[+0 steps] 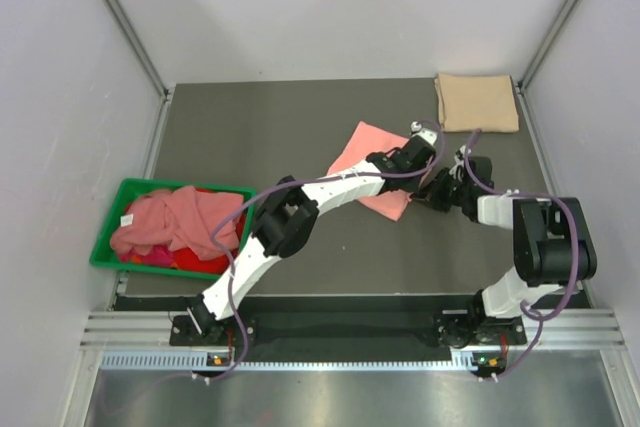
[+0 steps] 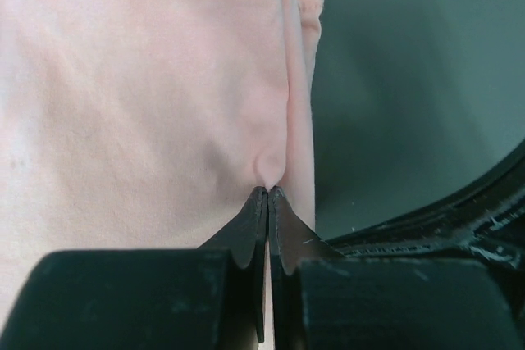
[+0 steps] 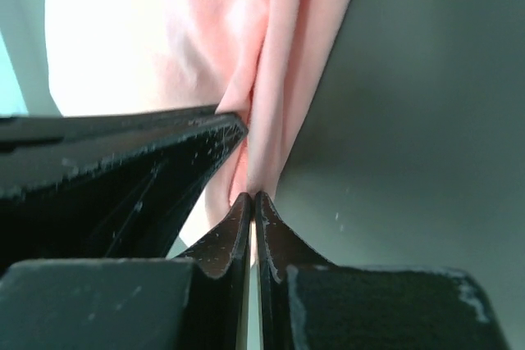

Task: Fold and stack the t-shirts
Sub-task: Fold the tshirt

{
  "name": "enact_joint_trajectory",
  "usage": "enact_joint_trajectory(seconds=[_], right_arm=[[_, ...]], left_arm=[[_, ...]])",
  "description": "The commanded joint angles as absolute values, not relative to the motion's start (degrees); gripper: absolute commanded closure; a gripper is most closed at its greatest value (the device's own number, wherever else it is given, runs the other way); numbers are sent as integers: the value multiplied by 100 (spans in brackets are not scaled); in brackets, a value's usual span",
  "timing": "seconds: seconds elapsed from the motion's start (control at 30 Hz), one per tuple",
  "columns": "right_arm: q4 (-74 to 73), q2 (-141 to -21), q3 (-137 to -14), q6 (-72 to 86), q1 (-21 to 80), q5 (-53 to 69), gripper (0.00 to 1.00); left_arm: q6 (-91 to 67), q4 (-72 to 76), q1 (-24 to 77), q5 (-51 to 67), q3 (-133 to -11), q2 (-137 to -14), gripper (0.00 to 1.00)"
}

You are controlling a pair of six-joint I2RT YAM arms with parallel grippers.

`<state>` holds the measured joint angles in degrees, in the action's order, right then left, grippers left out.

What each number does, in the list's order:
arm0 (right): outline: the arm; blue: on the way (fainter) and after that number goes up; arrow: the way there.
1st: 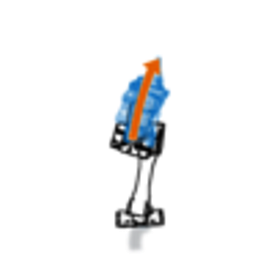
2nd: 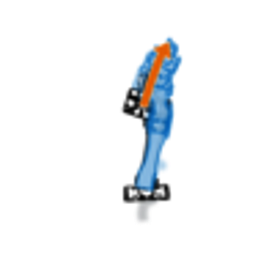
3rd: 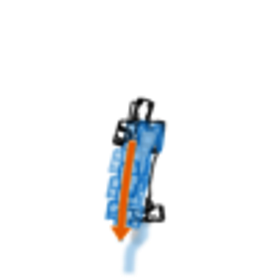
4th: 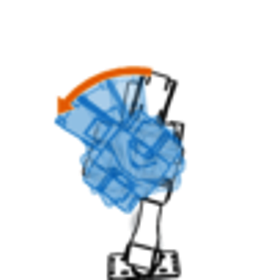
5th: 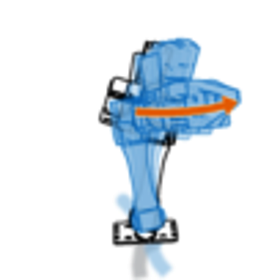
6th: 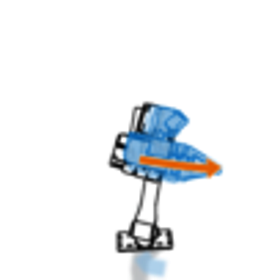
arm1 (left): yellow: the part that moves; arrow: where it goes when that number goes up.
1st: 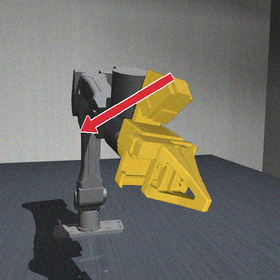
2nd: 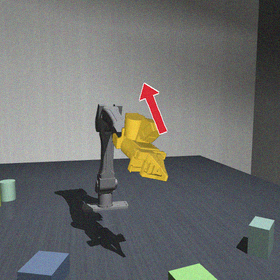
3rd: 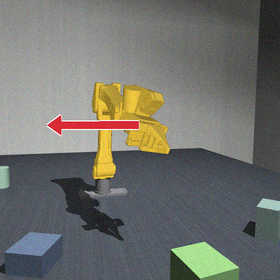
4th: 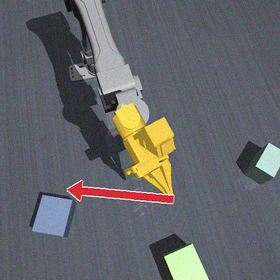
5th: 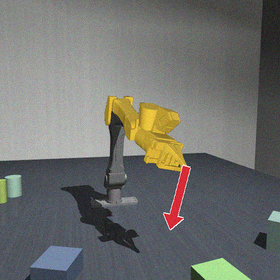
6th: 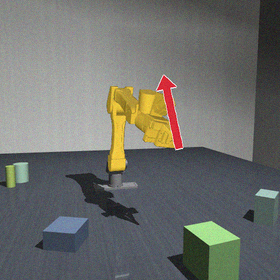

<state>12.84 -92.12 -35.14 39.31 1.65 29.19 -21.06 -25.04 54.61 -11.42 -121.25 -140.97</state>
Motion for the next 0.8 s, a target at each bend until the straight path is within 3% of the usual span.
enact_joint_trajectory(seconds=[0.0,0.77], right_arm=[[1617,-8781,-3218,4131,193,3059,100],[1705,-8157,-2875,4561,263,3024,100]], left_arm=[[-2188,-2048,5537,-1125,-11997,-13483,100],[-2039,-1951,5563,-1099,-11435,-13017,100]])
